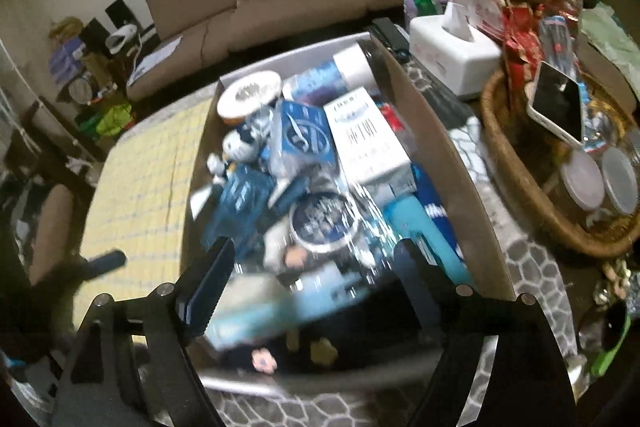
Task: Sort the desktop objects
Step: 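Lower the bag and pen into the box and open both tools, then withdraw both open tools from the box back over the table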
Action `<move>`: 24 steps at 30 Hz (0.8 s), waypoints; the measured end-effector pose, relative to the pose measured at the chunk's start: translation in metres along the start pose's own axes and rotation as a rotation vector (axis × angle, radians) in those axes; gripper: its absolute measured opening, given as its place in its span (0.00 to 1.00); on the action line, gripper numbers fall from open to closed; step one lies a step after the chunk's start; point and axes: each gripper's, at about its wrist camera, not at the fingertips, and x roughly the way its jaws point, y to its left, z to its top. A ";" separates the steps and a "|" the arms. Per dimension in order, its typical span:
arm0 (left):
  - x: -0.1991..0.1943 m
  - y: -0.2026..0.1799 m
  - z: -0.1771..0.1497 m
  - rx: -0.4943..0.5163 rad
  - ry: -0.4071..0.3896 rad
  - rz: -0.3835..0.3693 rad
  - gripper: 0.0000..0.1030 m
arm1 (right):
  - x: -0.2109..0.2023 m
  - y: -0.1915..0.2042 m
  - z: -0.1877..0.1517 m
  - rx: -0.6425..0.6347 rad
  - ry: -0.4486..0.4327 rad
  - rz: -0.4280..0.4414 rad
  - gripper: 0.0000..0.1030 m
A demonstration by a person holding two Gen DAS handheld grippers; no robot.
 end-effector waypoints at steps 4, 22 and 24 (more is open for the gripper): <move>-0.015 -0.003 -0.005 -0.009 -0.007 0.021 1.00 | -0.013 -0.001 -0.013 -0.002 -0.011 -0.019 0.84; -0.087 0.015 -0.041 -0.096 -0.067 0.132 1.00 | -0.029 0.045 -0.067 -0.057 -0.025 -0.018 0.92; -0.098 0.025 -0.053 -0.126 -0.083 0.157 1.00 | -0.030 0.053 -0.074 -0.065 -0.036 -0.015 0.94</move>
